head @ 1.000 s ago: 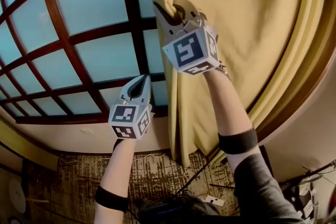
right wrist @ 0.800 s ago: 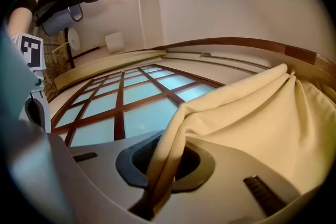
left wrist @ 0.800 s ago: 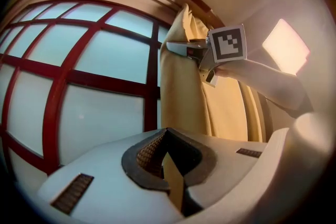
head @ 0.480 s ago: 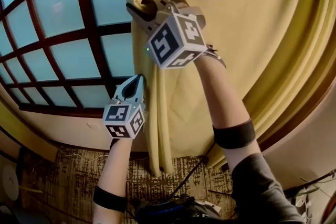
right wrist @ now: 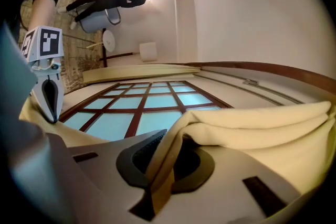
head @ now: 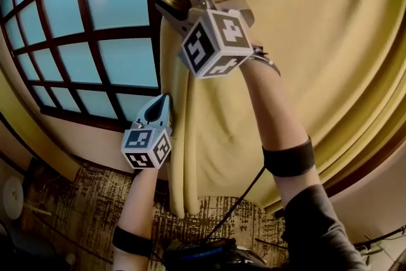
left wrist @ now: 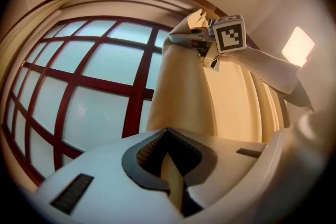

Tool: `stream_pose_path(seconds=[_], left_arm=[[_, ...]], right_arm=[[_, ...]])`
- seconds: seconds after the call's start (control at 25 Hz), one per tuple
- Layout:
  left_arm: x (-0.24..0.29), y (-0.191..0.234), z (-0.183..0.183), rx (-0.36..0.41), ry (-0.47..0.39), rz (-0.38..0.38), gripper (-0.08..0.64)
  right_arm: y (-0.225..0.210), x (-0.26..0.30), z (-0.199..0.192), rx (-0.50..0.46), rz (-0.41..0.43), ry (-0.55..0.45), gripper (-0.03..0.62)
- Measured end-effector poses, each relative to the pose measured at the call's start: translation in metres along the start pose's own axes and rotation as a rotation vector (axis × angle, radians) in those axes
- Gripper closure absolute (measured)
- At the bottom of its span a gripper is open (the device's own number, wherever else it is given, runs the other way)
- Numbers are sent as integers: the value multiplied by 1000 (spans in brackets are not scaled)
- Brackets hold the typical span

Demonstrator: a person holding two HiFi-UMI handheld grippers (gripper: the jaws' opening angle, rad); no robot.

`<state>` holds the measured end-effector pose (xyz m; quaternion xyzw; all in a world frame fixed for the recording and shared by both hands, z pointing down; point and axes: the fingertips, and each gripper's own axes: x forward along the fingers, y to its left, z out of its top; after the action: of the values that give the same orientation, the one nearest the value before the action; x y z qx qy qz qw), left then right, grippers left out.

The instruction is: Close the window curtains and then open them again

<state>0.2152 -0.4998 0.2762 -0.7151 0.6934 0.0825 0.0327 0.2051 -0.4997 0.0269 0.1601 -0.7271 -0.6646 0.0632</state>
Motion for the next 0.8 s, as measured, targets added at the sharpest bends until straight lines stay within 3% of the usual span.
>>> stream_pose_path(seconds=[0.16, 0.36, 0.52, 0.8], left_arm=[[-16, 32, -4, -17, 5, 43, 560], [-43, 91, -3, -35, 0, 110, 560], [-67, 142, 6, -69, -12, 164, 560], [-90, 196, 25, -54, -9, 175, 560]], right_arm=[[33, 42, 36, -40, 80, -44, 557], [36, 96, 91, -56, 75, -111, 557], [59, 141, 132, -123, 134, -122, 558], [54, 187, 169, -98, 117, -144, 557]])
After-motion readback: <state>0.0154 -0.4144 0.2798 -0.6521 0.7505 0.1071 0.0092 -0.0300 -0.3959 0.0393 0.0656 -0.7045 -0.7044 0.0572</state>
